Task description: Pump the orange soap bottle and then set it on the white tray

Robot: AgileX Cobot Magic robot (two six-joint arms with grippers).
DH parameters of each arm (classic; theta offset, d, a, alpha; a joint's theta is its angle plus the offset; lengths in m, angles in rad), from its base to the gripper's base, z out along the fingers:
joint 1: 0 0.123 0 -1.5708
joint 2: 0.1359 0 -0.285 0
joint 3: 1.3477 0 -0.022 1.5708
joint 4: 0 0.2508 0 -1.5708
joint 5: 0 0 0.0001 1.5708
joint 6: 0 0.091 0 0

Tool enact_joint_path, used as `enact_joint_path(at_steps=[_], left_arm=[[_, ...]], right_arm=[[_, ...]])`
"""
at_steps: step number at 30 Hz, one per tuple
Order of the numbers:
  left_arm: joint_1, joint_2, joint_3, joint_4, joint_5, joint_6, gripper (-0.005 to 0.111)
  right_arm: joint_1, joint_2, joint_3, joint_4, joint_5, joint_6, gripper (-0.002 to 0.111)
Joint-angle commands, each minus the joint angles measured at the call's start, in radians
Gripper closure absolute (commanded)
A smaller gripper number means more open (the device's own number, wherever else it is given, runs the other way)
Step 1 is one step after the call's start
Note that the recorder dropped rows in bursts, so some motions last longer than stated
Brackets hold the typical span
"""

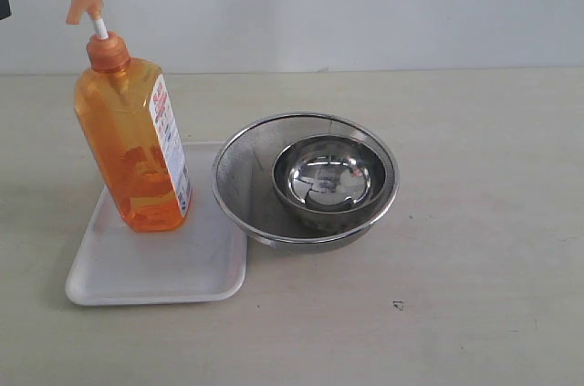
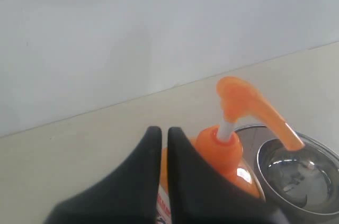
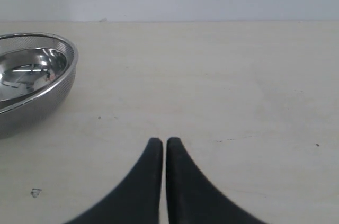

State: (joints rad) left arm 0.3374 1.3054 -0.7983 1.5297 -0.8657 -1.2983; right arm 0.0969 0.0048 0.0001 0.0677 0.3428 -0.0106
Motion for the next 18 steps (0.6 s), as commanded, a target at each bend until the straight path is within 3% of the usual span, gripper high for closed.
enact_joint_path(at_steps=[1, 18], left_arm=[[0.004, -0.007, -0.004, 0.0, -0.003, -0.01, 0.102], [0.004, -0.007, -0.004, 0.0, -0.001, -0.01, 0.102]], right_arm=[[-0.03, -0.005, 0.0, -0.013, -0.001, -0.005, 0.108], [-0.028, -0.005, 0.0, -0.013, -0.001, 0.001, 0.108]])
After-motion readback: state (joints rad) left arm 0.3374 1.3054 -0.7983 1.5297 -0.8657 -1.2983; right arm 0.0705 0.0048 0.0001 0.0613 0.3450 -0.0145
